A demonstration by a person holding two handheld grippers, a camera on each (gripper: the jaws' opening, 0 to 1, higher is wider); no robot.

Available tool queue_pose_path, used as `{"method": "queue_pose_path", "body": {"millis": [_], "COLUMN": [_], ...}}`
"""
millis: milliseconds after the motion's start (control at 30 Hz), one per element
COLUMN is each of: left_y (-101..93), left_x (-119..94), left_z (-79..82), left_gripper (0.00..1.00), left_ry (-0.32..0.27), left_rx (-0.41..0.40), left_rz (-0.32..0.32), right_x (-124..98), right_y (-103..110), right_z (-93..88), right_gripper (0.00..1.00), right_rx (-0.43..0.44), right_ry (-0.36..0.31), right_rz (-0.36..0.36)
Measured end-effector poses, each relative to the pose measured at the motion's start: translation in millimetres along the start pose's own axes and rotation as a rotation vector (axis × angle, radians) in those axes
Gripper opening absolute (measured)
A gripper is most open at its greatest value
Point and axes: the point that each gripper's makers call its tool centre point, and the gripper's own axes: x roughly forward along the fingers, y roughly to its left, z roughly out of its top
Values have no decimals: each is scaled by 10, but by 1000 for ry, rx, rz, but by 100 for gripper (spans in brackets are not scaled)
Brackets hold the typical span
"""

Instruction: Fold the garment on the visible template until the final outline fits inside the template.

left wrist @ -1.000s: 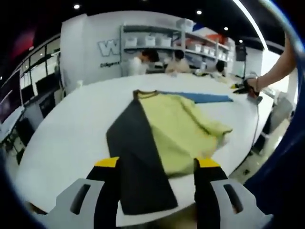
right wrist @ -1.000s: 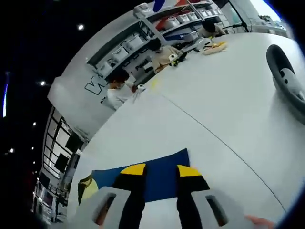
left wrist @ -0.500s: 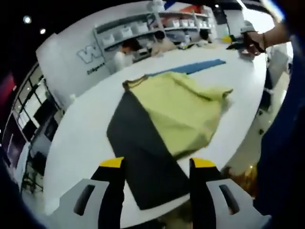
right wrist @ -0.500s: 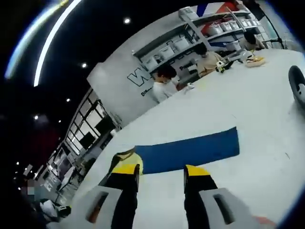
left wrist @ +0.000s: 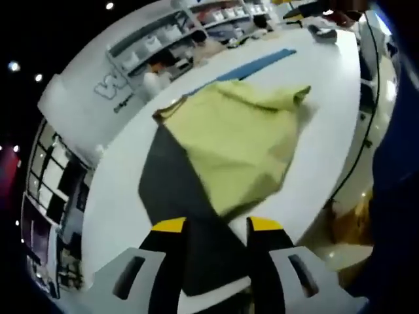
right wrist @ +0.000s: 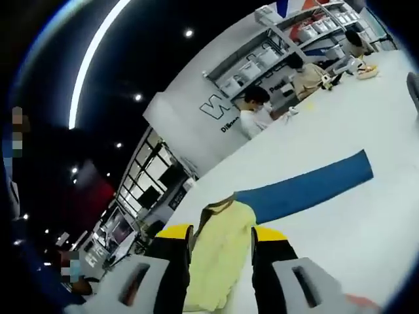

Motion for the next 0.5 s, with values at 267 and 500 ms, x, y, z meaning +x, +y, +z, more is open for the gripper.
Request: {"method": "queue_pose_path", "body": {"millis": [267, 500], "left_y": [27, 120], "left_x": [-24, -44], "left_z": [-114, -122], "left_gripper": [19, 5], "left_ry": [36, 25], "left_rx": [138, 109], "left_rz": [76, 68], "right_x": [29, 22], "right_y": [261, 268], "right_z": [-26, -139], "right_gripper": [31, 30], "right_rx": [-37, -7], "right_ry": [-2, 4], "right_rz": [49, 45]}}
